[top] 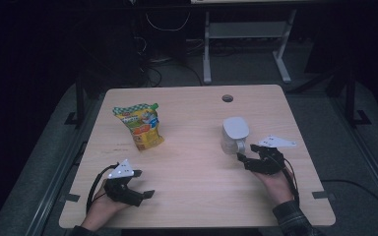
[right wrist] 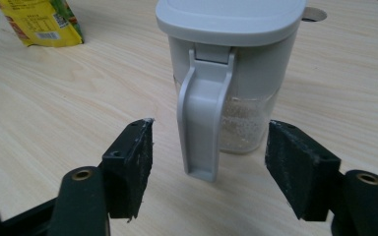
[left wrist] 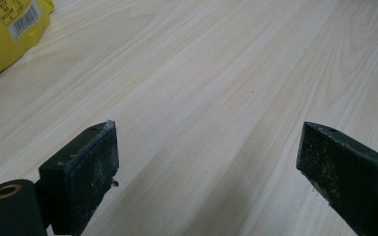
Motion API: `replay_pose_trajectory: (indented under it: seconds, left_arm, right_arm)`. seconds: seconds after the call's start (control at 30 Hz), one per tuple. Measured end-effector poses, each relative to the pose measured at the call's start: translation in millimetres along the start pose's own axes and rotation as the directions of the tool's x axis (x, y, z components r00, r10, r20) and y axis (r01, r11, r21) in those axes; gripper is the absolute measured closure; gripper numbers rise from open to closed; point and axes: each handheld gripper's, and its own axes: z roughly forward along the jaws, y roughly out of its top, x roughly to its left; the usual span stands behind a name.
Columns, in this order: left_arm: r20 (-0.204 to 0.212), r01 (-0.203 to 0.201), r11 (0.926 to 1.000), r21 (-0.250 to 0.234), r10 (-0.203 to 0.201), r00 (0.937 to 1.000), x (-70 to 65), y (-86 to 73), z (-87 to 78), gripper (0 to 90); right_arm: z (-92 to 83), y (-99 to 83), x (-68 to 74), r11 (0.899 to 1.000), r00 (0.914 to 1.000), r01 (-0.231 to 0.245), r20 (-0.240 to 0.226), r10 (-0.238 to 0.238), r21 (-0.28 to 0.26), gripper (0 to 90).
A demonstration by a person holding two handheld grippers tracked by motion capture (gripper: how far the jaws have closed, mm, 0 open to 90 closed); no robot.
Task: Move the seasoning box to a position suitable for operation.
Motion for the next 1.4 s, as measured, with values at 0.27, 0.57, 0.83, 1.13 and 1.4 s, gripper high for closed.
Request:
replay_pose_trajectory:
  seconds: [0.27,0.57,0.83,1.13,1.4]
  left_arm:
    - [0.006,-0.004,1.0,0.005,0.004,1.0,-0.6,-0.3,1.5,8.3]
    - [0.011,0.005,1.0,0.004,-0.005,0.9999,-0.6,-0.6,2.9,8.4]
    - [0.017,0.006,1.0,0.006,-0.007,0.9998,0.0,-0.8,3.5,8.4]
    - [0.019,0.008,1.0,0.006,-0.008,0.9998,0.7,-1.4,3.0,8.5]
    - [0.017,0.009,0.9999,0.01,-0.009,0.9998,1.3,-1.5,1.5,8.5]
  right_arm:
    - [8.8,5.7,3.9,1.0,1.0,0.002,0.004,-0.002,0.001,46.2]
    - [14.2,8.2,7.4,1.0,0.9994,-0.002,0.033,0.002,-0.001,61.1]
    - [17.2,9.7,7.6,1.0,0.9996,-0.008,0.029,0.008,0.003,66.2]
    - [14.1,9.0,2.3,1.0,0.9999,-0.002,0.012,0.002,0.006,67.7]
    - [9.9,7.6,-6.0,1.0,0.9998,0.019,0.01,-0.02,0.01,67.1]
